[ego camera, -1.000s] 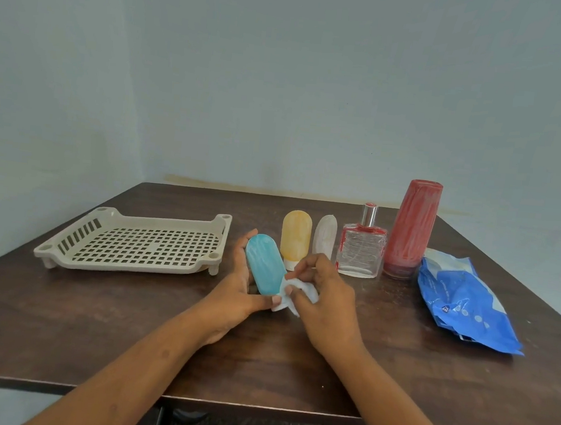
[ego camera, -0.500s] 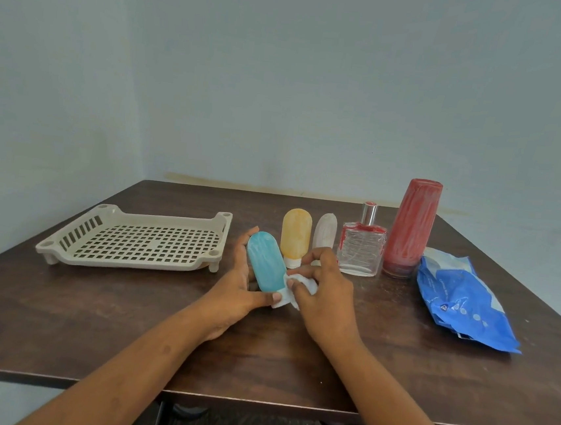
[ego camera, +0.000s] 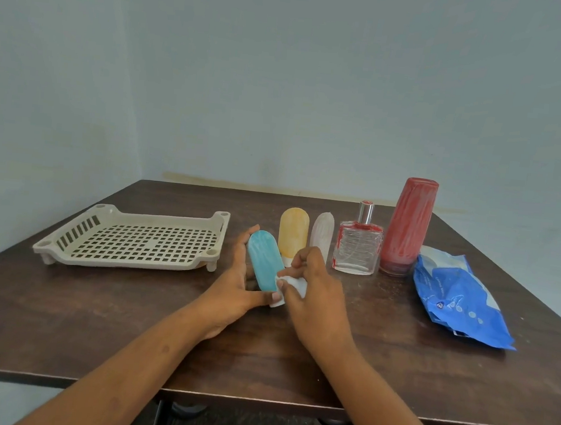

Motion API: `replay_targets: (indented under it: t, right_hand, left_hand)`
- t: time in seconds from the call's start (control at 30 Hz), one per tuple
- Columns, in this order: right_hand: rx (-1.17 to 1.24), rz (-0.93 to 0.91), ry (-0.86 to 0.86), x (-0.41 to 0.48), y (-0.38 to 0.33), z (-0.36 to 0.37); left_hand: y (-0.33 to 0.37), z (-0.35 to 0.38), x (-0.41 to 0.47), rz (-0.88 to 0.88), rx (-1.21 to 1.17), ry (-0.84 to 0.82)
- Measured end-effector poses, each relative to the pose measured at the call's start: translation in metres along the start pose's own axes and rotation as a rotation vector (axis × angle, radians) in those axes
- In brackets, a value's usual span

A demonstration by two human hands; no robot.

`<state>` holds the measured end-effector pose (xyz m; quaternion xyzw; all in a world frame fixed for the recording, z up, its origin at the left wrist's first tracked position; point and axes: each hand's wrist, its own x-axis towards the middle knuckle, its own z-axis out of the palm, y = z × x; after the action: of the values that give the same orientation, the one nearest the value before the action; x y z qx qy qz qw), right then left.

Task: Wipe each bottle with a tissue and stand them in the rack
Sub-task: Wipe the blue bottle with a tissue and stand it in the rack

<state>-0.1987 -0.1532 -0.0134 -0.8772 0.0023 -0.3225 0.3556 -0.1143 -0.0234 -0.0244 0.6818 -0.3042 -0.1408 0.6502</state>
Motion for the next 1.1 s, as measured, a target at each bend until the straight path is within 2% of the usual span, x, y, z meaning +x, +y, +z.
replay_targets:
  t: [0.23, 0.43, 0.6, 0.73, 0.97, 1.1]
  right_hand:
    - [0.038, 0.024, 0.031, 0.004, 0.001, -0.003]
    - [-0.014, -0.048, -0.081, -0.006, -0.003, -0.004]
    - [0.016, 0.002, -0.008, 0.001, -0.003, -0.002]
    - [-0.045, -0.127, -0.091, -0.008, -0.008, -0.003]
    - [-0.007, -0.055, -0.047, 0.000, -0.005, -0.004]
    - [-0.103, -0.157, -0.114, -0.006, -0.007, 0.000]
  left_hand:
    - [0.001, 0.001, -0.001, 0.002, 0.001, 0.023]
    - [0.002, 0.003, -0.004, 0.016, 0.075, 0.047]
    - [0.004, 0.005, -0.003, 0.020, 0.110, 0.095]
    - [0.002, 0.002, -0.004, 0.029, 0.121, 0.075]
    - [0.001, 0.001, -0.001, -0.003, 0.121, 0.120]
    - [-0.002, -0.001, 0.000, 0.005, 0.102, 0.088]
